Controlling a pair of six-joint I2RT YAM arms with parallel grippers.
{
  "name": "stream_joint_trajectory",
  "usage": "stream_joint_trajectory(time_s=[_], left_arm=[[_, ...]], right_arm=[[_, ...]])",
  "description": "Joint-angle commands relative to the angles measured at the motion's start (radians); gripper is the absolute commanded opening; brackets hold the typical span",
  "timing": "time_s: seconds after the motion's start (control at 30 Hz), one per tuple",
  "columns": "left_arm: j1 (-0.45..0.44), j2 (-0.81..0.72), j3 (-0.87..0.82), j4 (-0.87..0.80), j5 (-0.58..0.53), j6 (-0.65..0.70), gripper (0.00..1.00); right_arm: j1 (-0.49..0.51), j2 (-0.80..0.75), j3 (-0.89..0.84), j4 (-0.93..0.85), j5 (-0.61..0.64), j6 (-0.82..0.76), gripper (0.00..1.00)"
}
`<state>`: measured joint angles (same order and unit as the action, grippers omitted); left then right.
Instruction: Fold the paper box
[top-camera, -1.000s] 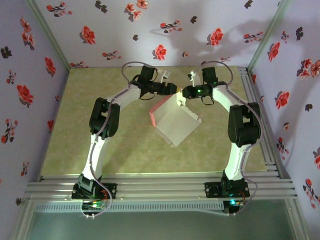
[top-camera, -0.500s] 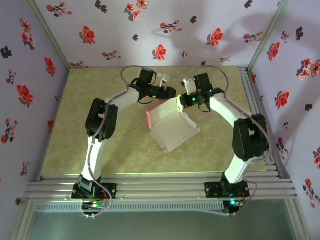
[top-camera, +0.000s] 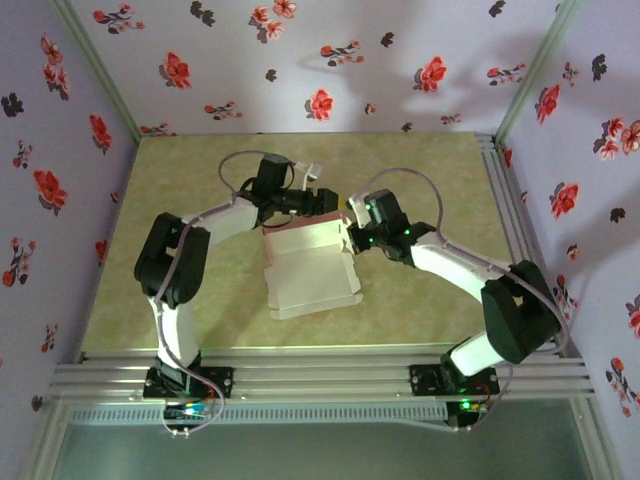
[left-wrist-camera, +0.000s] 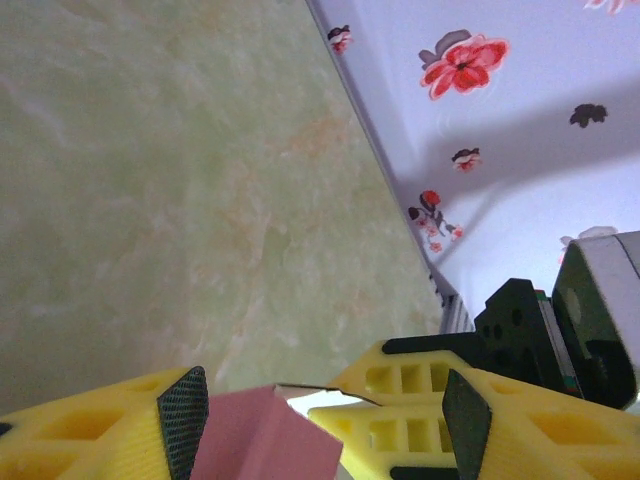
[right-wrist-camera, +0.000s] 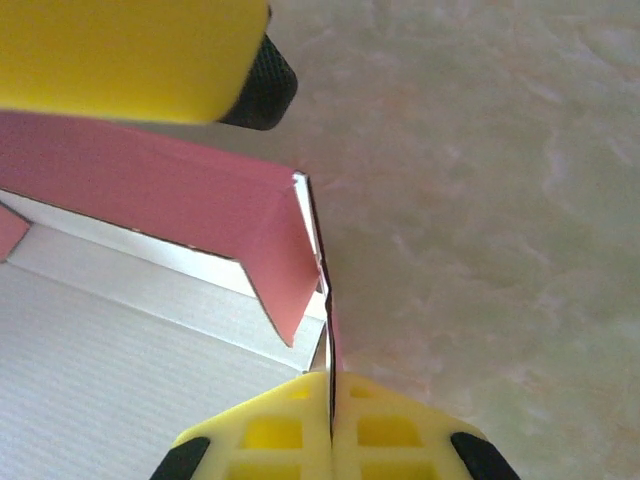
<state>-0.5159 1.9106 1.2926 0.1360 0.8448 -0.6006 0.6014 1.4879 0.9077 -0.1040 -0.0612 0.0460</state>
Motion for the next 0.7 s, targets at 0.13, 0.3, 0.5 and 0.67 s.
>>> stream_joint_trajectory(time_s=[0.13, 0.3, 0.5, 0.67], left_arm=[[0.022, -0.169, -0.066, -0.236, -0.154, 0.192, 0.66], [0.036, -0.247, -0.081, -0.363, -0.155, 0.271, 0.65], [0.096, -0.309, -0.048, -0.461, -0.143, 0.356, 0.66], [0.109, -0.302, -0.019, -0.508, -0.141, 0.401, 0.63]], right_arm=[[0.058, -0.001, 0.027, 0.079, 0.034, 0.059, 0.05], [0.088, 0.041, 0.099, 0.046, -0.052, 0.067, 0.05], [0.107, 0.06, 0.158, -0.005, -0.063, 0.059, 0.05], [0.107, 0.07, 0.178, -0.041, -0.102, 0.027, 0.05]])
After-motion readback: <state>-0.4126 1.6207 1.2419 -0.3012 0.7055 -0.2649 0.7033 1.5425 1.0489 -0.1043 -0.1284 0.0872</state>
